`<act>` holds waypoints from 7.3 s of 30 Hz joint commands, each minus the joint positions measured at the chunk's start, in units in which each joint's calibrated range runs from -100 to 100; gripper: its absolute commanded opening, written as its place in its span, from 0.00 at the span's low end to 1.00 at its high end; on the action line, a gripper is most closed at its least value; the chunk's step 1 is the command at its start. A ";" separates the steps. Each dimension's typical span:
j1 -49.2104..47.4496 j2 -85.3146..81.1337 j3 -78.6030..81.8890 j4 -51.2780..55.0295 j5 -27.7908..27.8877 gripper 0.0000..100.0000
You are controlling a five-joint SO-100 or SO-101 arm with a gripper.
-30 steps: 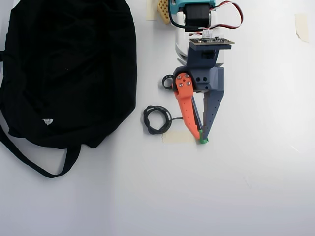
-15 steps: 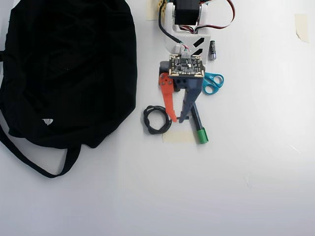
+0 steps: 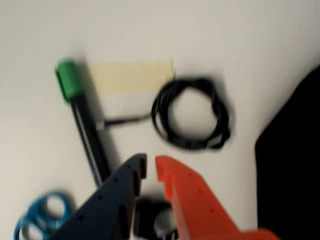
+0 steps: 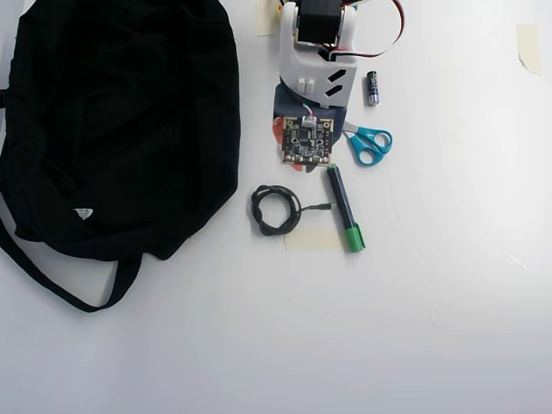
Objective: Put the cable into the black bag
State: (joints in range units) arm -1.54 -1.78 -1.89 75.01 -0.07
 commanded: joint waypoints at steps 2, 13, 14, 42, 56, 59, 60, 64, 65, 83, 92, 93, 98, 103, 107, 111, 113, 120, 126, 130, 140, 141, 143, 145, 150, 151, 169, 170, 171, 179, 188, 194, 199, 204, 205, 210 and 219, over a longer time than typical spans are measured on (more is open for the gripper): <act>-0.18 -0.37 -0.09 6.13 -0.29 0.02; -0.10 -0.46 4.13 6.47 -0.35 0.02; -0.10 -0.46 4.13 6.47 -0.35 0.02; -0.25 10.83 -4.40 4.83 -2.55 0.26; 0.80 22.78 -16.44 4.83 -2.44 0.26; 1.47 24.19 -17.70 4.83 -2.39 0.26; 1.54 24.69 -18.06 4.83 -2.29 0.26; 2.37 26.60 -19.50 4.83 -2.13 0.26; 2.44 27.26 -19.95 4.83 -2.08 0.26; 3.79 39.30 -29.38 4.75 -2.02 0.26; 5.43 44.03 -30.55 4.75 -1.97 0.26; 5.66 44.77 -30.55 4.75 -1.97 0.26; 5.88 46.76 -30.55 4.75 -1.97 0.26; 5.88 46.76 -29.83 1.39 -1.97 0.26; 5.88 47.68 -30.10 0.01 -1.97 0.26; 5.81 48.01 -30.28 0.01 -1.97 0.26; 5.81 48.01 -30.28 0.01 -1.97 0.26; 5.73 48.01 -29.83 0.44 -1.97 0.26; 5.73 48.01 -29.83 0.70 -1.97 0.26; 5.73 48.01 -29.74 0.70 -1.97 0.26; 5.73 48.01 -29.74 0.70 -2.02 0.15; 5.73 48.01 -29.74 0.70 -2.02 0.14; 5.73 48.01 -29.83 0.70 -2.02 0.12; 5.73 48.01 -29.83 0.70 -2.02 0.10; 5.73 48.01 -29.83 0.70 -2.02 0.08; 5.73 48.01 -29.83 0.70 -2.02 0.07; 5.36 46.76 -30.46 0.79 -2.02 0.02; 5.36 46.68 -30.55 0.79 -2.02 0.02; 5.28 46.60 -30.55 0.79 -2.02 0.02; 4.39 46.60 -42.05 11.98 -2.02 0.02; 2.52 46.60 -58.49 24.47 -2.02 0.02; 1.39 43.11 -58.40 24.47 -1.60 0.02; 0.87 39.46 -57.77 24.56 -1.19 0.02; 0.80 34.40 -51.75 24.56 -0.77 0.02; 0.42 33.07 -50.22 24.56 -0.77 0.02; 0.05 25.93 -41.87 24.56 -0.71 0.02; 0.35 12.24 -26.33 24.56 -0.24 0.02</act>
State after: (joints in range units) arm -1.18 17.89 -31.60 98.54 -0.42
